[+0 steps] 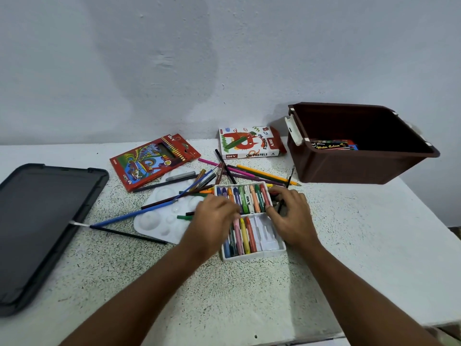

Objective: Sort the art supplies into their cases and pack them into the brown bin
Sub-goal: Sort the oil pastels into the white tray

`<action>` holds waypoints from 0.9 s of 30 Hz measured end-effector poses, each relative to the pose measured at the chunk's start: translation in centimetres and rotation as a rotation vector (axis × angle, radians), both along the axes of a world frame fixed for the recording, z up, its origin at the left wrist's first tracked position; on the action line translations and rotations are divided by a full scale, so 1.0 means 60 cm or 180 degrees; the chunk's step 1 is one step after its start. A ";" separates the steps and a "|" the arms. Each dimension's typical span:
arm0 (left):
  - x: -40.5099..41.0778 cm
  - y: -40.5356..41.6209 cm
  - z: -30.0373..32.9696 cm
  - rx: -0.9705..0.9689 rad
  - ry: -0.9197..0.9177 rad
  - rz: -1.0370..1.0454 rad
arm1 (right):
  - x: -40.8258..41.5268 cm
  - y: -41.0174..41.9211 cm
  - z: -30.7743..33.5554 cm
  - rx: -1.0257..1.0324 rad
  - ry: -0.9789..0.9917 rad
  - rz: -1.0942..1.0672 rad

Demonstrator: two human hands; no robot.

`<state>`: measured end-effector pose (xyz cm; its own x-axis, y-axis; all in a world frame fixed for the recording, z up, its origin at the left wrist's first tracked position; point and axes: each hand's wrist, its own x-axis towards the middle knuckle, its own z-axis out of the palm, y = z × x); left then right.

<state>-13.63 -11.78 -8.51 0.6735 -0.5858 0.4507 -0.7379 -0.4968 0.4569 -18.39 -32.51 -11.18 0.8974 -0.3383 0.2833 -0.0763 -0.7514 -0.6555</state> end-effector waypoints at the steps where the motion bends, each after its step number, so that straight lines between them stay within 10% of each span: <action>1: 0.016 0.008 0.005 -0.0056 0.0091 0.0275 | 0.000 0.000 0.000 0.0019 -0.0004 0.0006; 18: 0.134 0.010 0.020 0.1311 0.0250 0.1382 | 0.000 0.001 0.001 0.0018 0.0004 0.0013; 27: 0.138 0.007 0.027 0.0400 0.0706 0.1265 | 0.001 0.000 0.000 0.0043 0.0031 0.0004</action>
